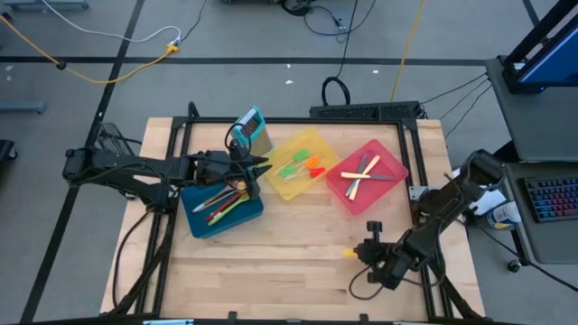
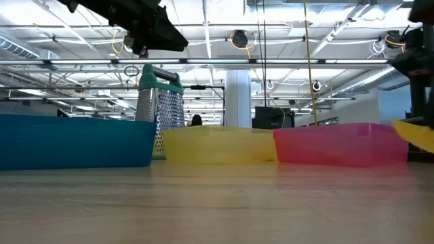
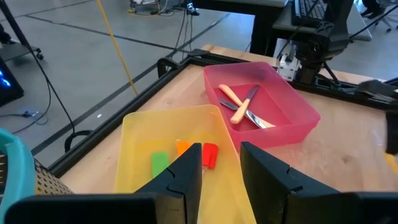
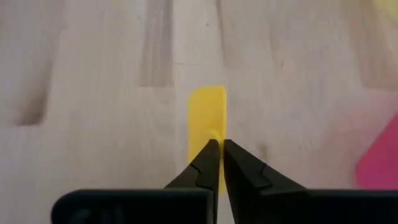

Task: Pick & Place Kitchen Items
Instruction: Put the yellow spatula into the yellow bin

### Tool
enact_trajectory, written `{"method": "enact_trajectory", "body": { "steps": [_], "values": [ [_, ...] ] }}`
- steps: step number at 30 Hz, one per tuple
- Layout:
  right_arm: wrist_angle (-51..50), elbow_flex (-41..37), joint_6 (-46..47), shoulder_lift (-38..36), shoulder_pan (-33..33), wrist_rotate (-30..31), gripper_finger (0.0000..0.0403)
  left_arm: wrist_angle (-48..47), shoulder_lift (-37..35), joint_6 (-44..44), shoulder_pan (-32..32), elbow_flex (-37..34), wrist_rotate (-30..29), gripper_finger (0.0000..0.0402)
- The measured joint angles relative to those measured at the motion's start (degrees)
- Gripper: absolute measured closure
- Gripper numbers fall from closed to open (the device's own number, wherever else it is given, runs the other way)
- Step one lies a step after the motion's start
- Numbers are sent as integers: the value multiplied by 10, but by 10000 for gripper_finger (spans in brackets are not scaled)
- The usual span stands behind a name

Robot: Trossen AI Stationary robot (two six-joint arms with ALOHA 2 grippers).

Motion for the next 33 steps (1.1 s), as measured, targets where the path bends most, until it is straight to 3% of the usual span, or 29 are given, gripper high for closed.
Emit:
{"method": "enact_trajectory", "body": {
  "steps": [4,11,16,19,28,33],
  "values": [
    [11,-22,-37,-9,-38,16,401,0,0,2,0,0,0,289],
    [101,-55,-162,-9,-109,-6,401,-4,0,2,0,0,2,289],
    [105,-55,-186,-13,-129,-96,400,-16,0,1,-1,0,13,289],
    [114,-55,-177,-22,-132,-111,388,-17,0,-1,-1,0,17,289],
    [105,-58,-115,-46,-112,-125,287,-17,0,-24,-2,0,17,289],
    [194,-135,-64,-36,-100,-102,213,-16,0,-27,-2,0,17,289]
  ]
}}
